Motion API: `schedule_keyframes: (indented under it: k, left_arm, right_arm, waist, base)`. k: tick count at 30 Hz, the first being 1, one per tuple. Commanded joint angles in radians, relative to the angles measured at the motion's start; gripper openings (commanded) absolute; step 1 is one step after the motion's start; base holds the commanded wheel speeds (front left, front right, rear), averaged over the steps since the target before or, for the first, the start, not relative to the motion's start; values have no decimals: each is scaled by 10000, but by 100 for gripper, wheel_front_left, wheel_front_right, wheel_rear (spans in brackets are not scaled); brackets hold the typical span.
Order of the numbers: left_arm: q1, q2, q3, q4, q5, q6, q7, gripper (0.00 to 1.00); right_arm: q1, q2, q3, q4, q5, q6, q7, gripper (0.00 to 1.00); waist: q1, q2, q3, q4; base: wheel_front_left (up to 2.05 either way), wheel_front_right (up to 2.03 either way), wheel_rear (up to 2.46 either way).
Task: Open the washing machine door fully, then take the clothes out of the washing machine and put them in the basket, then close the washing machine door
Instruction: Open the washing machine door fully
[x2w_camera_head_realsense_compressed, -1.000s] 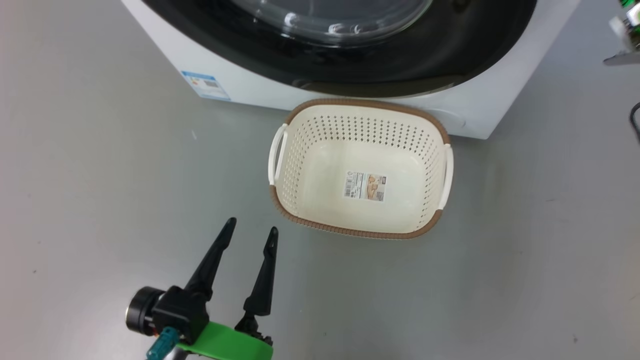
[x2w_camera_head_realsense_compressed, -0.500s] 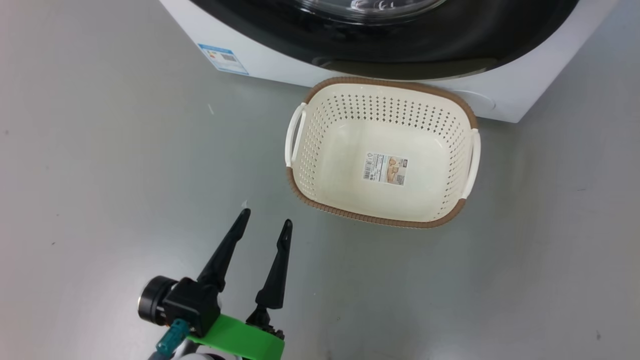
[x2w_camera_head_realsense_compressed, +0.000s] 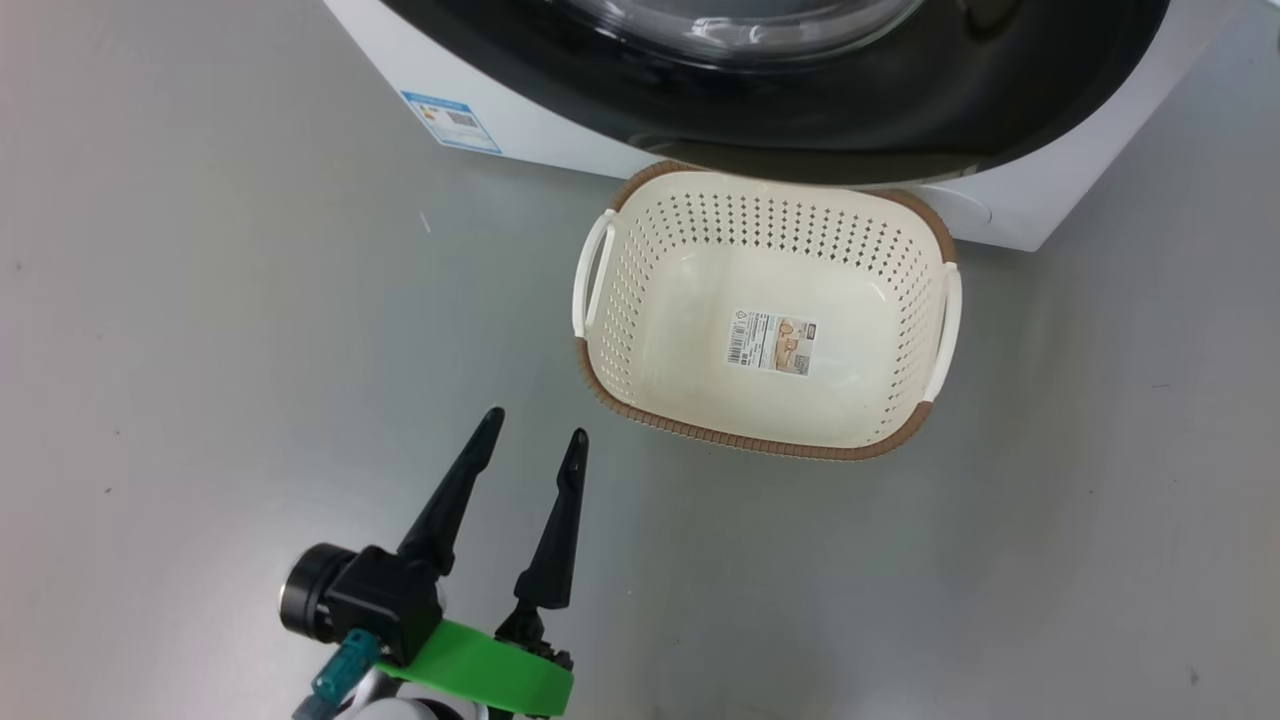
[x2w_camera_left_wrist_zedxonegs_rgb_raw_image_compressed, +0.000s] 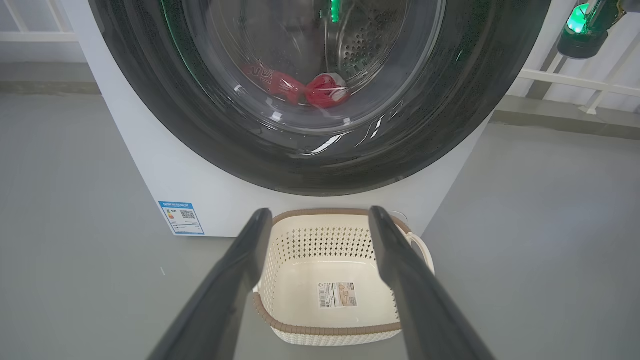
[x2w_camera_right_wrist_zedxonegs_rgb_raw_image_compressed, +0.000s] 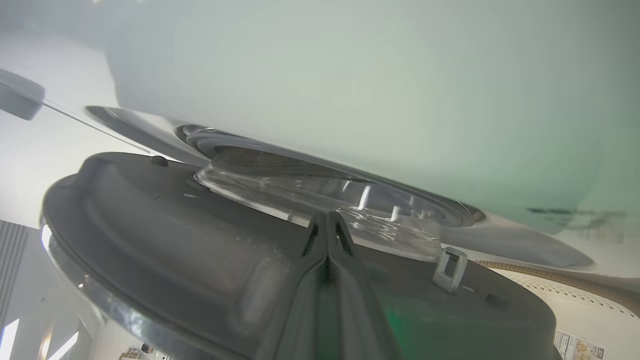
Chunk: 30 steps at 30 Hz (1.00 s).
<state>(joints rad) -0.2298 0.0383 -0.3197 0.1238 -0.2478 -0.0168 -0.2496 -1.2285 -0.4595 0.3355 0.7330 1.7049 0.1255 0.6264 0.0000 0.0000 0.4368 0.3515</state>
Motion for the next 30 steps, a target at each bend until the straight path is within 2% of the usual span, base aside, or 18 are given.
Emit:
schedule_keyframes:
  k: [1,30]
  left_arm:
    - [-63,120,296,-220,-12,69,-122,100]
    - [610,120,548,-149,279,13,-122,100]
  right_arm:
    - [279,318,110,-396,69,52,188,0]
    - [3526,1078,320,-2589,-232,52,1331,0]
  waist:
    - [0,0,-71,-66]
    - [0,0,-1360,-231]
  base:
    - [0,0,0]
    - [0,0,0]
